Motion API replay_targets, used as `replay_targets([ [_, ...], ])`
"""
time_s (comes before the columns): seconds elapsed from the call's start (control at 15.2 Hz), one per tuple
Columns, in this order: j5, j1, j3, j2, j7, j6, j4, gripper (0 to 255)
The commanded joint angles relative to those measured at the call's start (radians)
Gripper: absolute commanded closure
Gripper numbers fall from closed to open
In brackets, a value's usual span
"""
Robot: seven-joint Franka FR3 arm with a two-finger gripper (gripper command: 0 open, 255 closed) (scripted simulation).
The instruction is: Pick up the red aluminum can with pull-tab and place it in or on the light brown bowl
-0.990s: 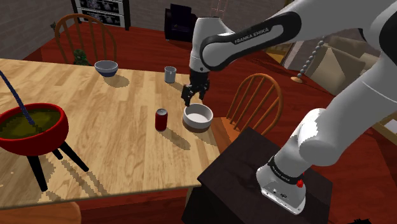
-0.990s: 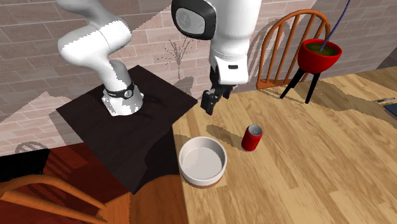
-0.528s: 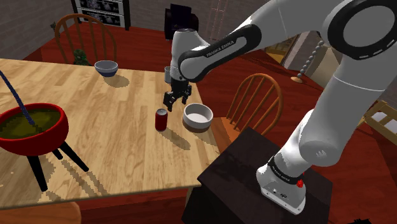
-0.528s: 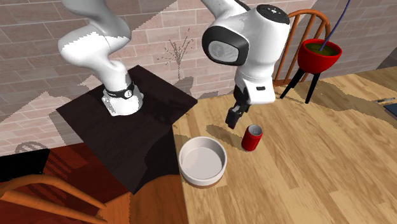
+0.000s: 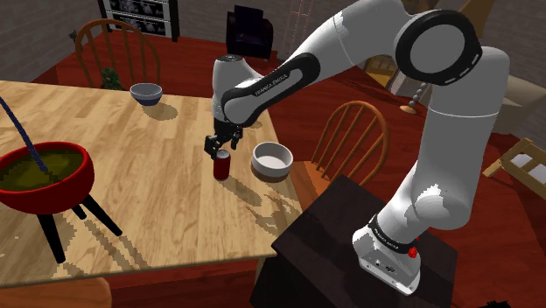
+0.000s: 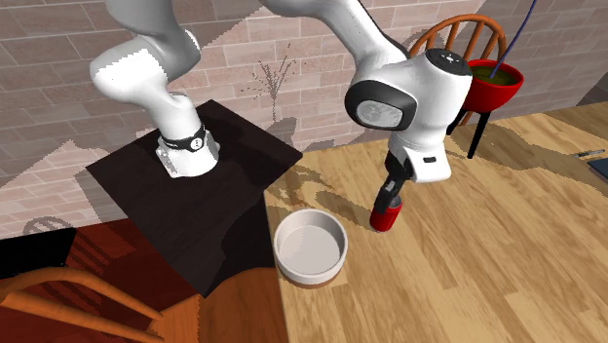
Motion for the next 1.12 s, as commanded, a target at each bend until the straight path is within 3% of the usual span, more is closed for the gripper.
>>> replay_targets([
  [0.0,-0.006,0.004,-0.002,0.021,0.006,0.022,0.0,0],
  [0.33,-0.016,0.009,-0.008,0.065,0.013,0.069,-0.003,0],
  [0.79,-0.016,0.009,-0.008,0.065,0.013,0.069,-0.003,0],
  [0.86,-0.016,0.009,-0.008,0.065,0.013,0.069,-0.003,255],
  [1.06,-0.016,0.009,-0.008,0.066,0.013,0.069,-0.002,255],
])
